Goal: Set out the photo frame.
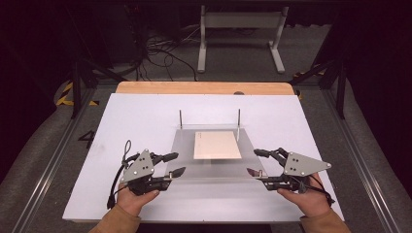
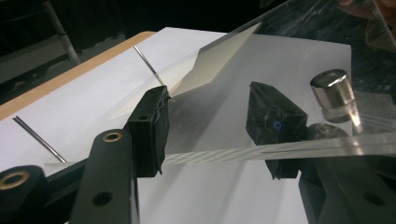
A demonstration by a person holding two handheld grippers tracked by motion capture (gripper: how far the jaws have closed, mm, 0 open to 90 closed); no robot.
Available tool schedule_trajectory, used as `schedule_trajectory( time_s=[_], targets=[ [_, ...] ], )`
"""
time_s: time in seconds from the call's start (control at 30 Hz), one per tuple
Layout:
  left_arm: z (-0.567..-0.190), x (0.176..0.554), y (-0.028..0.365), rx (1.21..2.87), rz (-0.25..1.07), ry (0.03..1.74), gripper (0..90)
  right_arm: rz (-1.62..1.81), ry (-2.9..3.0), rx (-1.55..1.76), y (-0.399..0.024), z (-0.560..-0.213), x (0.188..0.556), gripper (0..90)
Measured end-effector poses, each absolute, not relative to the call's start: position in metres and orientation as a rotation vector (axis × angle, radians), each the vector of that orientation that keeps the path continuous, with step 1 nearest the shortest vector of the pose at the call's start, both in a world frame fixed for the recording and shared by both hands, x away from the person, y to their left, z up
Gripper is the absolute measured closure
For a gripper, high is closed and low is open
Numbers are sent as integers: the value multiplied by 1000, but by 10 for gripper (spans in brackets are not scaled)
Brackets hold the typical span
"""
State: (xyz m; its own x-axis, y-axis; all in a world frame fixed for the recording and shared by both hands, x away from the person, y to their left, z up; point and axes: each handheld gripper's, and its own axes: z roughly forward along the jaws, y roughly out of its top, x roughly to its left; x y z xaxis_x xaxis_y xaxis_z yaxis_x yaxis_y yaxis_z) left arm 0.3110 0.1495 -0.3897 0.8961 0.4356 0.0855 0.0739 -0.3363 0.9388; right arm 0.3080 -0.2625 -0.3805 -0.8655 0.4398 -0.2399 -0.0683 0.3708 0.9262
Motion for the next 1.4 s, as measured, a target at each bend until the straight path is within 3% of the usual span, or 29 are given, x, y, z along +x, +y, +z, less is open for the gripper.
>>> schedule_trajectory(
  time_s=[0.07,0.1,0.2,0.6,1.13,1.4],
  targets=[
    [-389,311,149,1889,385,375,486,1509,2188,316,-260,-380,310,465],
    [-389,311,148,1886,387,377,489,1514,2192,312,-259,-381,311,535],
    [-389,311,148,1882,390,377,494,1503,2193,292,-258,-381,310,578],
    [-370,308,143,1848,480,348,575,1444,2065,320,-255,-369,306,587],
    [-321,298,144,1754,643,313,607,1323,1879,238,-244,-320,287,613],
    [-305,287,145,1721,625,313,606,1426,1851,227,-247,-301,271,618]
  ],
)
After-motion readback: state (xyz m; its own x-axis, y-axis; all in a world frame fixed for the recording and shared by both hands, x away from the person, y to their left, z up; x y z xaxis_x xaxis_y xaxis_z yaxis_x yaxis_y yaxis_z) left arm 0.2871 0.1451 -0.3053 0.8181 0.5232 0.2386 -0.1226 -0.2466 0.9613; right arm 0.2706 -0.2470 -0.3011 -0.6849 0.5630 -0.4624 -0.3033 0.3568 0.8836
